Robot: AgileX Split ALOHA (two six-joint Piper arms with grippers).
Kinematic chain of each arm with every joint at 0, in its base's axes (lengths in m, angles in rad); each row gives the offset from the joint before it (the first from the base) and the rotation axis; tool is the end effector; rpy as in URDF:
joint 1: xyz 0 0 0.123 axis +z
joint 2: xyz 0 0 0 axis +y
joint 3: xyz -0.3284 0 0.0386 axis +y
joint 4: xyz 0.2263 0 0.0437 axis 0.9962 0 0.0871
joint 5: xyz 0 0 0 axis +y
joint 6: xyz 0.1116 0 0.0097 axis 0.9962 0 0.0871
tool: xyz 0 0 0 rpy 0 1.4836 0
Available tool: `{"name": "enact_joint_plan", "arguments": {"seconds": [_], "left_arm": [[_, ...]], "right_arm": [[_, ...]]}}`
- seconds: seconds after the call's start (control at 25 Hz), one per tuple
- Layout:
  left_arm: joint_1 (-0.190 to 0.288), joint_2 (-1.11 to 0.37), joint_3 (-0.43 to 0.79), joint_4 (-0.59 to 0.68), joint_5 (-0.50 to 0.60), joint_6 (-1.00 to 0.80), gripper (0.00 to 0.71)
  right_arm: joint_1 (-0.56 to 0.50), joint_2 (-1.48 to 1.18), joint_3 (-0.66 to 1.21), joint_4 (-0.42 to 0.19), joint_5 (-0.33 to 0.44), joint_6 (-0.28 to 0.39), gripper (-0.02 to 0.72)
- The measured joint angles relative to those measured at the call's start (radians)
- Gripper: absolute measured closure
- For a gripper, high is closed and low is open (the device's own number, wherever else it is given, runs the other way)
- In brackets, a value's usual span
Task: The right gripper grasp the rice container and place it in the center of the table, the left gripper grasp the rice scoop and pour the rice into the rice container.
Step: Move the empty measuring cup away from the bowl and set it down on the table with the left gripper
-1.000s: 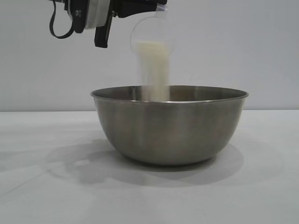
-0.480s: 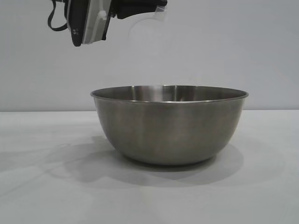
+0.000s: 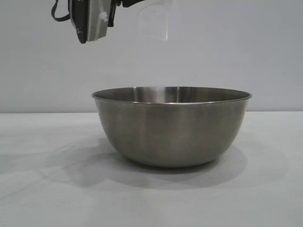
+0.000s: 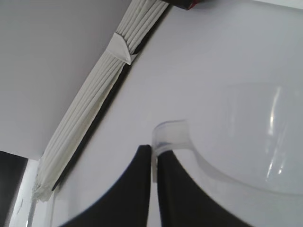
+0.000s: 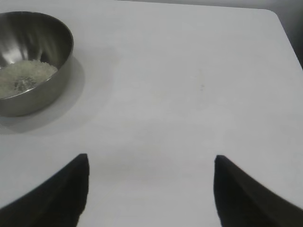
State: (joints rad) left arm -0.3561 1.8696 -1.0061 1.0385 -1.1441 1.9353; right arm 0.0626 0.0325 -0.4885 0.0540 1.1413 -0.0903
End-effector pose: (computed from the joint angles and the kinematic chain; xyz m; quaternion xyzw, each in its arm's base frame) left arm 0.3285 -0.2159 0.2863 0.6491 -0.2426 0.4475 0.5653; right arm -0.0508 0.0023 0.2481 -0.0690 0.8810 0.0205 0.4676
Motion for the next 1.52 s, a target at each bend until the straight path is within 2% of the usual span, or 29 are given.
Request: {"name": "enact_joint_plan", "arguments": {"seconds": [0.4, 0.52, 0.68, 0.96, 1.2, 1.4, 1.52], "left_arm": [[0.0, 0.0, 0.0, 0.0, -0.008, -0.023, 0.71], [0.0, 0.0, 0.0, -0.02, -0.008, -0.128, 0.71], [0.0, 0.0, 0.0, -0.099, -0.008, -0.381, 0.71], [0.0, 0.0, 0.0, -0.403, -0.008, -0.799, 0.71], [0.0, 0.0, 0.0, -0.772, -0.008, -1.201, 0.71], [0.0, 0.0, 0.014, -1.006, -0.008, -1.388, 0.71], [0.0, 0.0, 0.065, -1.143, -0.008, -1.453, 0.71]], "right_arm": [[0.0, 0.0, 0.0, 0.0, 0.0, 0.0, 0.233], [0.0, 0.0, 0.0, 0.0, 0.0, 0.0, 0.233], [0.0, 0.0, 0.0, 0.0, 0.0, 0.0, 0.233], [0.0, 0.0, 0.0, 0.0, 0.0, 0.0, 0.233], [0.0, 0.0, 0.0, 0.0, 0.0, 0.0, 0.233], [0.0, 0.0, 0.0, 0.0, 0.0, 0.0, 0.233], [0.0, 0.0, 0.0, 0.0, 0.0, 0.0, 0.233]]}}
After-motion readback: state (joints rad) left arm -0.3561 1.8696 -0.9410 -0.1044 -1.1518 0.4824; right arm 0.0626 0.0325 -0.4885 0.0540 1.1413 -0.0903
